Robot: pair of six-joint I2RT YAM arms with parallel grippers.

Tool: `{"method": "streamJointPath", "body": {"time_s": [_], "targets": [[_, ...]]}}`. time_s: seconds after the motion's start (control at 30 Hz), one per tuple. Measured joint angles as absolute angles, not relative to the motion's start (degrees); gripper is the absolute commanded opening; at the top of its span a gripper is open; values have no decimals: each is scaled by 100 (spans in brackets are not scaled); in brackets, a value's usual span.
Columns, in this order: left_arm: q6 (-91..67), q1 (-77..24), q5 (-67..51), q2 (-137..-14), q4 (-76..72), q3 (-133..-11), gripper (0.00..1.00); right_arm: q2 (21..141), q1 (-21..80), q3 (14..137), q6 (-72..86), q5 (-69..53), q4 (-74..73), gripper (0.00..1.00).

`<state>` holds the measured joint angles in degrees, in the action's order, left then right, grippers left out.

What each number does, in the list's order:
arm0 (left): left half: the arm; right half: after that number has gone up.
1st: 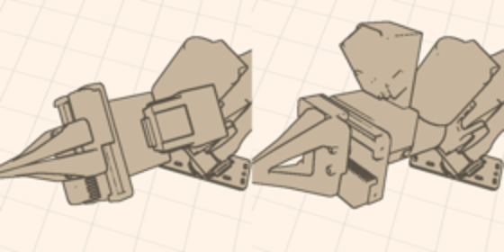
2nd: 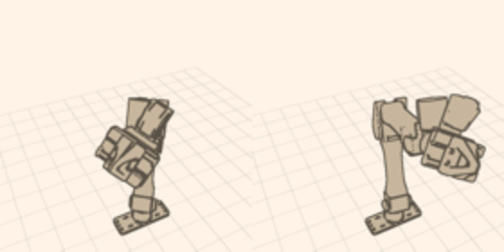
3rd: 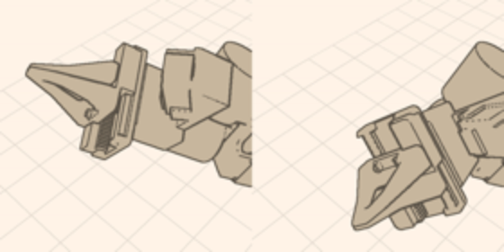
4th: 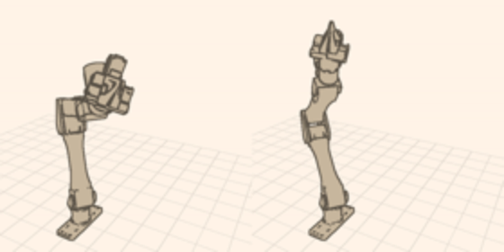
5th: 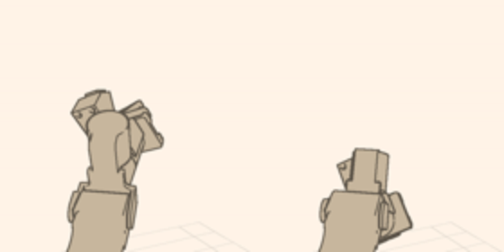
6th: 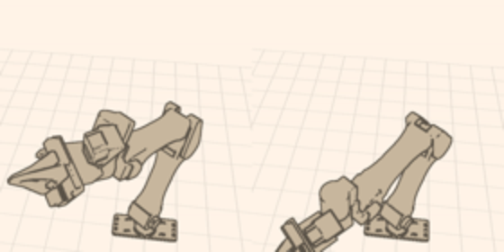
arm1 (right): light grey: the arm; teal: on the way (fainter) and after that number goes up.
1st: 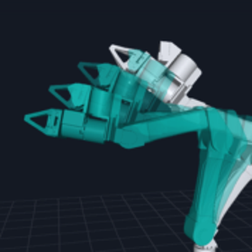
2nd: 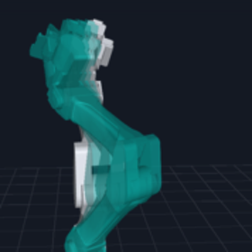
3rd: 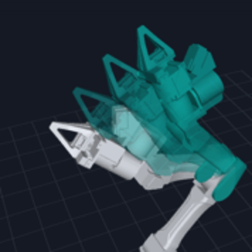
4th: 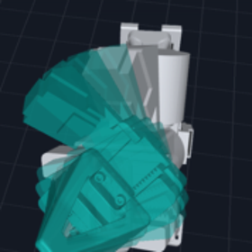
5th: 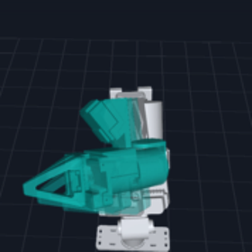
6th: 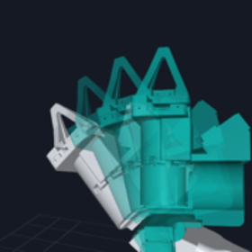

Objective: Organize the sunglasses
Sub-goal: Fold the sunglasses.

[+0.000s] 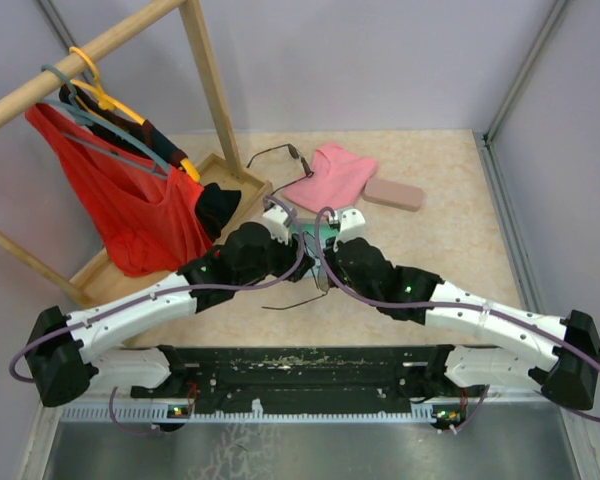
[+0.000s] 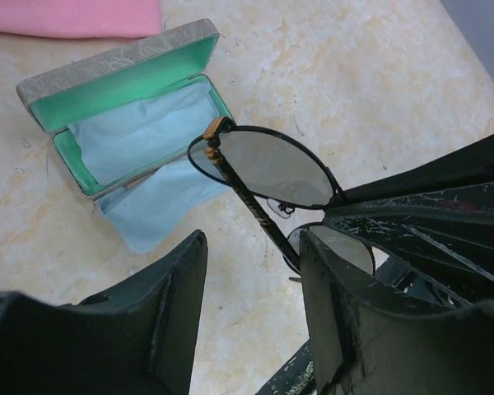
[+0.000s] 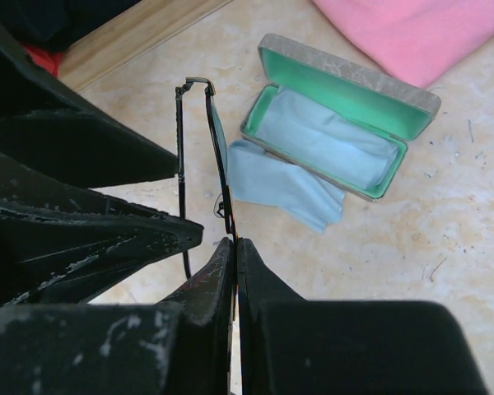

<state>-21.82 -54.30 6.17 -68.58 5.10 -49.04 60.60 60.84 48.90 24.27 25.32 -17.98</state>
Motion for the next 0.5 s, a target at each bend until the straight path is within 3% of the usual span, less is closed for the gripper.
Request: {"method": "streamJointPath", "body": {"time_s": [0.5], "targets": [[-2038,-5430,1227,-6034,631,-5026,58,5968,6058,4965,2978,3935,-2759,0]]}}
